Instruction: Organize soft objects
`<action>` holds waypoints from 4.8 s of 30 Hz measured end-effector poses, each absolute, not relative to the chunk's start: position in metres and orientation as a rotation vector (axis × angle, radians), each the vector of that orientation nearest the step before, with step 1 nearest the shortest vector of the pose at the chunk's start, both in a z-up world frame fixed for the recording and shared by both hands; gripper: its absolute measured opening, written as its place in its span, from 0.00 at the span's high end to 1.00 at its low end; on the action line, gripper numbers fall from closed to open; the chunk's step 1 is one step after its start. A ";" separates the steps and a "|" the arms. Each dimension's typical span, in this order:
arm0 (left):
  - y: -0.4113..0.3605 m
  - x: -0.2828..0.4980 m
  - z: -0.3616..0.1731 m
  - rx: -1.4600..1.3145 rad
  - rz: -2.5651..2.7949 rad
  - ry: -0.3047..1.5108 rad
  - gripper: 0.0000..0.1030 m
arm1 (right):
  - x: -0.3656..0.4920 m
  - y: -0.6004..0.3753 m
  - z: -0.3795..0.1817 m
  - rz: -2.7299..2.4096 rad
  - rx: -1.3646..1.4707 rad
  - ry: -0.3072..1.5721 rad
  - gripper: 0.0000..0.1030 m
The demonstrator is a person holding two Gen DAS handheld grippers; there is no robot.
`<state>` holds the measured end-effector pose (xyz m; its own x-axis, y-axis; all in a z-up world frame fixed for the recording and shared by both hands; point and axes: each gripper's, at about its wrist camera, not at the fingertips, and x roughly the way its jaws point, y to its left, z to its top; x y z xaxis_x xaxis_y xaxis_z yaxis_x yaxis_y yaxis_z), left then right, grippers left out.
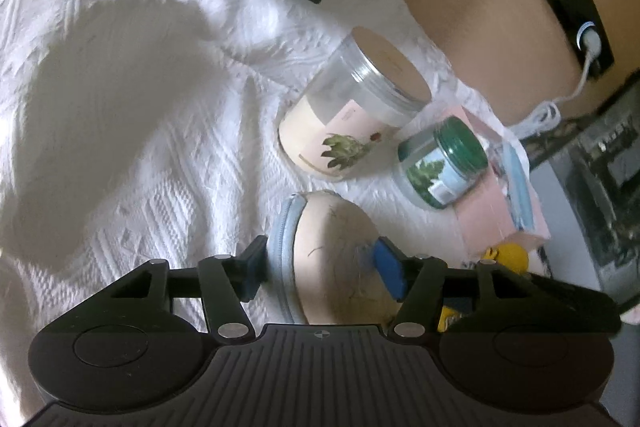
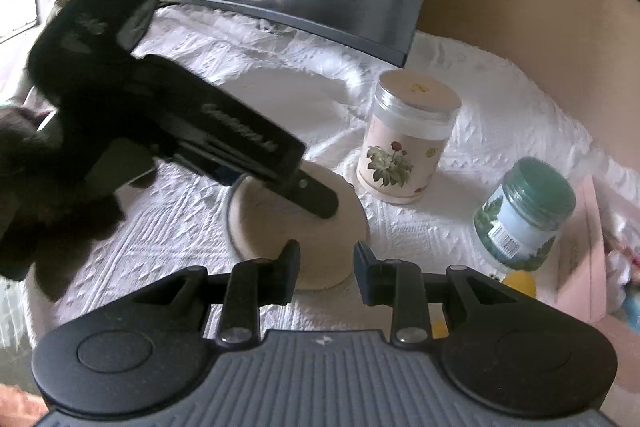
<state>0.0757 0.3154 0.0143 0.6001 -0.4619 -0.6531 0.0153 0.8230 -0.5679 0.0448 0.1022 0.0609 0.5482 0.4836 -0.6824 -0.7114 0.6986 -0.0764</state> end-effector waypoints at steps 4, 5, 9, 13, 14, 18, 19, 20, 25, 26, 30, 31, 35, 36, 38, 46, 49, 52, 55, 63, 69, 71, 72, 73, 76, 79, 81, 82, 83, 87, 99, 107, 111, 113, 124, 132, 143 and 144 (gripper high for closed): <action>0.311 0.068 0.023 -0.528 -0.282 0.873 0.46 | 0.028 0.080 0.097 0.710 -0.403 0.566 0.53; 0.309 0.066 0.027 -0.524 -0.282 0.869 0.48 | 0.025 0.072 0.105 0.682 -0.406 0.535 0.44; 0.300 0.056 0.039 -0.482 -0.288 0.839 0.54 | 0.021 0.034 0.109 0.536 -0.374 0.479 0.25; 0.283 0.047 0.044 -0.429 -0.309 0.836 0.54 | 0.043 0.013 0.079 0.487 -0.255 0.683 0.25; 0.278 0.046 0.045 -0.423 -0.324 0.841 0.54 | 0.049 0.012 0.072 0.481 -0.224 0.721 0.25; 0.262 0.047 0.044 -0.426 -0.400 0.863 0.56 | 0.068 0.006 0.052 0.498 -0.105 0.846 0.63; 0.258 0.049 0.043 -0.432 -0.416 0.863 0.57 | 0.068 0.005 0.051 0.500 -0.095 0.852 0.63; 0.254 0.050 0.043 -0.428 -0.420 0.865 0.57 | 0.064 0.006 0.049 0.500 -0.097 0.845 0.63; 0.239 0.056 0.040 -0.403 -0.423 0.880 0.58 | 0.059 0.006 0.050 0.499 -0.118 0.832 0.67; 0.237 0.057 0.039 -0.405 -0.424 0.884 0.58 | 0.059 0.004 0.051 0.497 -0.119 0.830 0.67; 0.236 0.058 0.034 -0.423 -0.427 0.892 0.57 | 0.057 0.001 0.055 0.490 -0.136 0.824 0.69; 0.235 0.058 0.034 -0.424 -0.427 0.892 0.57 | 0.057 0.000 0.057 0.487 -0.137 0.826 0.69; 0.229 0.053 0.037 -0.399 -0.450 0.892 0.57 | 0.051 -0.011 0.067 0.474 -0.141 0.819 0.71; 0.226 0.051 0.039 -0.389 -0.458 0.891 0.57 | 0.048 -0.016 0.071 0.467 -0.141 0.810 0.72; 0.221 0.047 0.041 -0.370 -0.473 0.888 0.57 | 0.043 -0.029 0.080 0.453 -0.135 0.799 0.72; 0.196 0.039 0.056 -0.347 -0.569 0.886 0.58 | 0.029 -0.086 0.113 0.370 -0.140 0.780 0.86; 0.182 0.050 0.074 -0.358 -0.616 0.839 0.58 | 0.033 -0.108 0.134 0.329 -0.111 0.735 0.86; 0.162 0.072 0.100 -0.350 -0.679 0.779 0.58 | 0.046 -0.127 0.159 0.303 -0.080 0.677 0.86; 0.136 0.101 0.128 -0.347 -0.728 0.716 0.58 | 0.068 -0.141 0.188 0.259 -0.076 0.584 0.86; 0.063 0.199 0.146 -0.461 -0.781 0.657 0.57 | 0.165 -0.165 0.187 0.120 0.000 0.517 0.85; 0.009 0.244 0.082 -0.152 -0.597 0.844 0.52 | 0.215 -0.182 0.100 0.115 0.165 0.723 0.85; 0.009 0.245 0.079 -0.138 -0.583 0.847 0.50 | 0.215 -0.173 0.096 0.131 0.147 0.705 0.84; 0.008 0.245 0.079 -0.138 -0.580 0.849 0.50 | 0.217 -0.169 0.095 0.133 0.130 0.703 0.84; 0.007 0.247 0.079 -0.140 -0.580 0.854 0.50 | 0.220 -0.166 0.095 0.139 0.122 0.706 0.84; 0.012 0.250 0.081 -0.163 -0.588 0.854 0.51 | 0.223 -0.161 0.099 0.134 0.115 0.699 0.84; 0.026 0.249 0.090 -0.208 -0.599 0.823 0.53 | 0.220 -0.157 0.114 0.143 0.094 0.650 0.84; 0.031 0.250 0.095 -0.220 -0.594 0.811 0.53 | 0.221 -0.156 0.119 0.155 0.094 0.642 0.84; 0.030 0.252 0.095 -0.214 -0.589 0.817 0.53 | 0.223 -0.155 0.117 0.156 0.094 0.656 0.84; 0.029 0.252 0.094 -0.198 -0.586 0.828 0.52 | 0.226 -0.155 0.111 0.149 0.093 0.678 0.84; 0.023 0.252 0.081 -0.139 -0.597 0.874 0.49 | 0.228 -0.158 0.094 0.138 0.101 0.727 0.81; 0.049 0.239 0.131 -0.139 -0.614 0.726 0.51 | 0.122 -0.162 0.140 0.039 0.078 0.624 0.30; 0.063 0.168 0.137 -0.096 -0.560 0.656 0.51 | 0.069 -0.146 0.104 0.015 0.022 0.730 0.30; 0.068 0.107 0.118 -0.145 -0.457 0.655 0.51 | 0.061 -0.150 0.080 0.047 0.019 0.780 0.30; 0.062 0.073 0.098 -0.157 -0.392 0.679 0.51 | 0.058 -0.152 0.066 0.085 0.009 0.791 0.30; 0.005 0.011 0.019 -0.003 -0.112 0.702 0.50 | 0.055 -0.163 0.003 0.169 -0.034 0.786 0.13; -0.015 0.015 0.015 0.017 -0.049 0.694 0.51 | 0.069 -0.164 -0.002 0.200 -0.057 0.771 0.00; -0.013 0.012 0.016 0.001 -0.039 0.690 0.51 | 0.064 -0.163 -0.007 0.179 -0.030 0.733 0.00; -0.013 0.012 0.016 0.001 -0.036 0.689 0.53 | 0.064 -0.163 -0.007 0.179 -0.030 0.733 0.00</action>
